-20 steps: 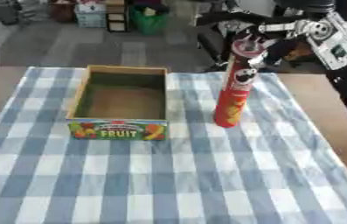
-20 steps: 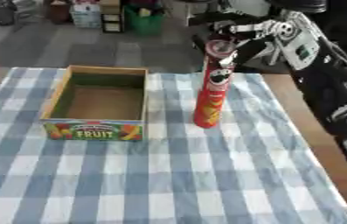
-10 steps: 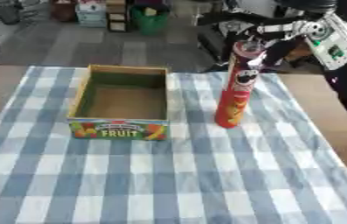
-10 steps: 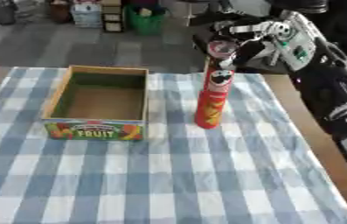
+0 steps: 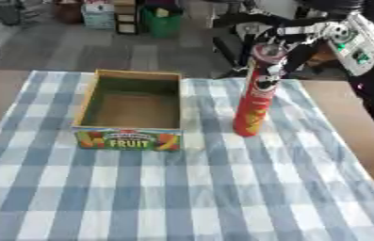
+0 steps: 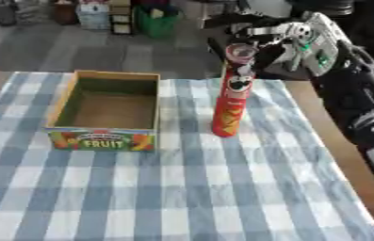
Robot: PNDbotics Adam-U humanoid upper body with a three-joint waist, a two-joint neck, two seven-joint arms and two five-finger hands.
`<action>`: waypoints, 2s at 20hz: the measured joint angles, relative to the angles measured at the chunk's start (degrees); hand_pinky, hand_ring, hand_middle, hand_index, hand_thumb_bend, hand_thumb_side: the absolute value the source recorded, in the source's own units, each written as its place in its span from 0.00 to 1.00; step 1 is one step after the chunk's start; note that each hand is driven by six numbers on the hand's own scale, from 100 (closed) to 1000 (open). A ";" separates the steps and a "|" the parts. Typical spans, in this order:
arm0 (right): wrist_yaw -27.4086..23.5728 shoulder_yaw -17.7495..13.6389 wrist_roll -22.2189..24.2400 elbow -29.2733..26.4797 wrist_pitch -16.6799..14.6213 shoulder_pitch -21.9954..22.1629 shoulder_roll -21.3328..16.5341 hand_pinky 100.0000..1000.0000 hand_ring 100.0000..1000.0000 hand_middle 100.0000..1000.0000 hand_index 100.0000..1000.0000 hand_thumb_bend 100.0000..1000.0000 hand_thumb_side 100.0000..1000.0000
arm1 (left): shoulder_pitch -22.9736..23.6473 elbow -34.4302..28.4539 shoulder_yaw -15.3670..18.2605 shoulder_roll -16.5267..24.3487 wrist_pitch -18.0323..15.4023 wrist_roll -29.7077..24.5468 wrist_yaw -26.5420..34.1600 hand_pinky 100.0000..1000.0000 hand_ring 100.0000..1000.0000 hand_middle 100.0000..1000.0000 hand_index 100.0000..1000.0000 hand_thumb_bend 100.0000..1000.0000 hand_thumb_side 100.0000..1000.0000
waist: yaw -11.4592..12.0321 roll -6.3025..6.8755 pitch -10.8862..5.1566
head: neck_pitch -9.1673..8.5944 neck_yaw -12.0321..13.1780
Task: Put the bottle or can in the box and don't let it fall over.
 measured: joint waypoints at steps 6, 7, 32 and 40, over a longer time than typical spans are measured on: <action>-0.02 0.02 -2.52 -0.71 0.06 0.47 -0.04 0.37 0.48 0.66 0.81 0.00 0.23 | 0.00 0.00 0.02 0.00 0.00 0.00 0.02 0.65 0.47 0.46 0.66 0.23 0.41 | 0.01 -0.02 0.01 | -0.03 -0.03; -0.03 0.11 -2.80 -0.74 0.03 0.49 -0.04 0.36 0.48 0.65 0.81 0.00 0.21 | 0.00 0.00 0.02 0.00 0.00 0.00 0.02 0.65 0.47 0.46 0.66 0.23 0.41 | 0.01 -0.02 0.01 | -0.04 -0.04; -10.65 0.48 -3.33 -9.03 0.13 -6.36 -0.42 0.30 0.44 0.62 0.79 0.00 0.22 | -0.27 0.01 0.15 0.00 -0.21 -0.56 0.55 0.66 0.47 0.46 0.66 0.24 0.41 | 2.84 0.06 -0.30 | -0.05 0.20; -11.40 2.42 -1.69 -11.99 -0.07 -9.69 3.10 0.31 0.45 0.63 0.80 0.00 0.22 | -1.82 0.00 -0.23 -0.51 -0.33 -1.21 0.95 0.66 0.47 0.46 0.66 0.24 0.41 | 6.29 0.20 -0.21 | -0.57 -0.99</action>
